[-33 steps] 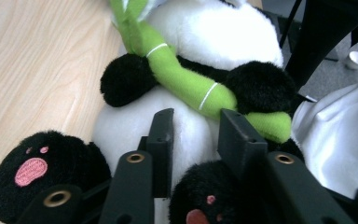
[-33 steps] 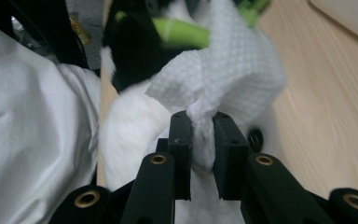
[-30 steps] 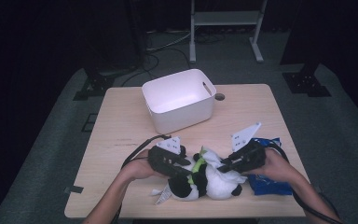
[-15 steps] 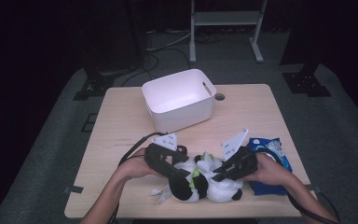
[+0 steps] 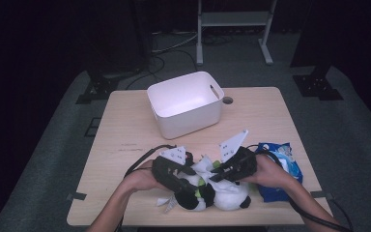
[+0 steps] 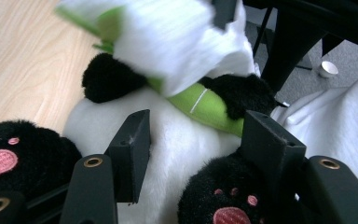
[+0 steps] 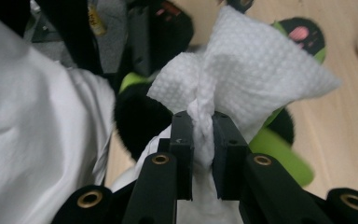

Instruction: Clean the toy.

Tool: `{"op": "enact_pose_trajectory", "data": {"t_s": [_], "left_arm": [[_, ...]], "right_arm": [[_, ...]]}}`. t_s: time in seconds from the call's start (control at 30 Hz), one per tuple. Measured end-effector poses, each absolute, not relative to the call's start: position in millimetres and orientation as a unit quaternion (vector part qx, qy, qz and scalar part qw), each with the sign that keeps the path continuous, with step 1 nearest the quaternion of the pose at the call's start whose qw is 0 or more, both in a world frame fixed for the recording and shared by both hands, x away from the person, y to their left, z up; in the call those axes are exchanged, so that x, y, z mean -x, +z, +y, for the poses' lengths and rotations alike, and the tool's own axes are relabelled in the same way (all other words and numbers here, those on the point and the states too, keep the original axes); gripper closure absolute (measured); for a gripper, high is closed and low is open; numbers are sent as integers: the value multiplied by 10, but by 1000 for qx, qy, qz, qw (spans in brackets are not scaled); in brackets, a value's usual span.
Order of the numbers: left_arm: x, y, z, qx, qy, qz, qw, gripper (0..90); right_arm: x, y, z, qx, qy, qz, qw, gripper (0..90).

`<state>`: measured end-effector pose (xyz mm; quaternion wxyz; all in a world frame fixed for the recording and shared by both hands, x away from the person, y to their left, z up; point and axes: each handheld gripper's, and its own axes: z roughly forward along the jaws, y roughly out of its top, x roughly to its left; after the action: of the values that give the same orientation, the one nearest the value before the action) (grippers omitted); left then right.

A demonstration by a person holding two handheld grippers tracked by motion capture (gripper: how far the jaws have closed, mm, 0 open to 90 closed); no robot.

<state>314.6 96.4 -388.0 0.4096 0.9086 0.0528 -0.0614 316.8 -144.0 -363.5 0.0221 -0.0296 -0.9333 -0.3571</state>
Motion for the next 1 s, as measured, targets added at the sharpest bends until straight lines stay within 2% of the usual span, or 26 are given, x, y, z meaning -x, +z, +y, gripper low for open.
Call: {"op": "enact_pose_trajectory", "data": {"t_s": [0.2,0.3,0.4,0.53,1.0], "left_arm": [[-3116,-3905,977,-909,-57,53,410,418],[-3113,-3890,983,-906,-58,57,414,396],[-3113,-3860,986,-907,-48,59,414,330],[-3115,-3861,996,-908,-36,82,409,176],[-3100,-3954,956,-912,-36,86,400,162]], "right_arm": [[-3215,-3666,-1314,28,-356,-934,15,794],[-3188,-3740,-1312,26,-338,-940,26,793],[-3149,-3781,-1335,25,-334,-942,34,793],[-3115,-3802,-1364,24,-334,-941,45,794],[-3075,-3593,-1075,-24,-335,-942,22,796]]}}
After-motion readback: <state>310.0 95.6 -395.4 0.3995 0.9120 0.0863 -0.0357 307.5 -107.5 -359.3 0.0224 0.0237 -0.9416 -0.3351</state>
